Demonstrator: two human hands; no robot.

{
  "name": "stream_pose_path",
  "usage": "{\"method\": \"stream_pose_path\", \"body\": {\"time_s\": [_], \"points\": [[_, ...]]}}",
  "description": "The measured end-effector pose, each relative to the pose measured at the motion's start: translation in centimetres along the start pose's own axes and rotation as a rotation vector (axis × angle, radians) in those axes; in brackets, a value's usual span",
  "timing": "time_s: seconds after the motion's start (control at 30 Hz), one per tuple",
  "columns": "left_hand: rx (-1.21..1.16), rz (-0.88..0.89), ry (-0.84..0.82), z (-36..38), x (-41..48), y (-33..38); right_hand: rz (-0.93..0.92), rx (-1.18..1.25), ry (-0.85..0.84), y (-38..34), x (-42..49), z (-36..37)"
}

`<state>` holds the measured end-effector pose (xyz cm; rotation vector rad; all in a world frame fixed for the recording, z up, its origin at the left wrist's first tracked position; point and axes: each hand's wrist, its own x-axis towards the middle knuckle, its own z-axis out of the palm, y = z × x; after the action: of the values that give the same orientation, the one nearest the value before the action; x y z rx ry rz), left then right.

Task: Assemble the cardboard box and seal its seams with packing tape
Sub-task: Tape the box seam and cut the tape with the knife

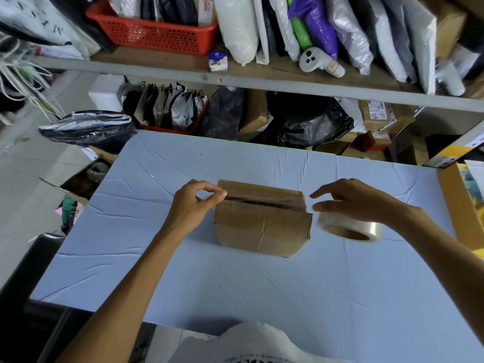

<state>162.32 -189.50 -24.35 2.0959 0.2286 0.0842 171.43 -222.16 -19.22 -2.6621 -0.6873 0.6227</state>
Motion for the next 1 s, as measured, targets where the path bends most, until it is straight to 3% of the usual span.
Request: {"method": "stream_pose_path", "body": {"time_s": [0.17, 0.47, 1.0], "points": [[0.004, -0.009, 0.028, 0.5, 0.4, -0.2, 0.082, 0.018, 0.013, -0.1, 0.6, 0.0], [0.0, -0.097, 0.067, 0.9, 0.8, -0.2, 0.198, -0.037, 0.189, 0.3, 2.2, 0.2], [-0.115, -0.17, 0.146, 1.3, 1.2, -0.5, 0.202, -0.104, 0.179, 0.0, 4.0, 0.1]]}}
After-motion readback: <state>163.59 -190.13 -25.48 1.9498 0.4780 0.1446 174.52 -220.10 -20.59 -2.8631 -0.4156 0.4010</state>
